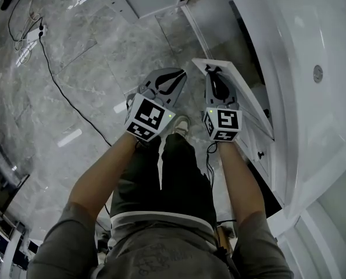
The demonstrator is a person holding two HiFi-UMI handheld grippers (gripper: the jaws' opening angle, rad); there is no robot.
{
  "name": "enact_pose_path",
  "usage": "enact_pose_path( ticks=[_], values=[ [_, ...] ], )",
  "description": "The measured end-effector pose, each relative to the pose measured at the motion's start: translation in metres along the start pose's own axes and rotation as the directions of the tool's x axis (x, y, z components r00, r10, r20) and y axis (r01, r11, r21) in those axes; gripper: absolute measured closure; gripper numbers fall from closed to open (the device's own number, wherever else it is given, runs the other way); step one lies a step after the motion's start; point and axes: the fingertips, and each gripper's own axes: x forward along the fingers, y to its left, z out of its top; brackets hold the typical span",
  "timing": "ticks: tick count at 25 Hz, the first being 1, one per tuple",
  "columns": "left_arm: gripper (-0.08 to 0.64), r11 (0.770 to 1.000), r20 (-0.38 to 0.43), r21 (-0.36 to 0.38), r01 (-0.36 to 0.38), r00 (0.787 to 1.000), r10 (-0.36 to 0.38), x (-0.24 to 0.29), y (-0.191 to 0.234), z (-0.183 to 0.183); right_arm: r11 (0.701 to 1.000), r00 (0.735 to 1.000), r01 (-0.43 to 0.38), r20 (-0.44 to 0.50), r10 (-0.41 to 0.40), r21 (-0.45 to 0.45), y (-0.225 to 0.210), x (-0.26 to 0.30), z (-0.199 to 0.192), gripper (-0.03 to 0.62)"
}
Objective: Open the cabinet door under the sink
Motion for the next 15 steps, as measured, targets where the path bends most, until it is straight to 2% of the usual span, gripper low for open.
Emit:
enact_pose_path(
  ticks=[9, 15],
  values=[
    [0.532, 0.999, 0.003, -0.045, -0.006, 1.000, 0.006, -0.031, -0.020, -0.030, 0.988, 0.993, -0.115, -0.029, 0.113, -0.102, 0.043, -0.023, -0.018, 0.552],
    [0.532, 0.999, -0.002, -0.047, -0.005, 1.000, 0.005, -0.048, -0.039, -0.053, 0.960, 0.976, -0.215, -0.064, 0.207, -0.177, 0.076, -0.052, -0.042, 0.552]
  ],
)
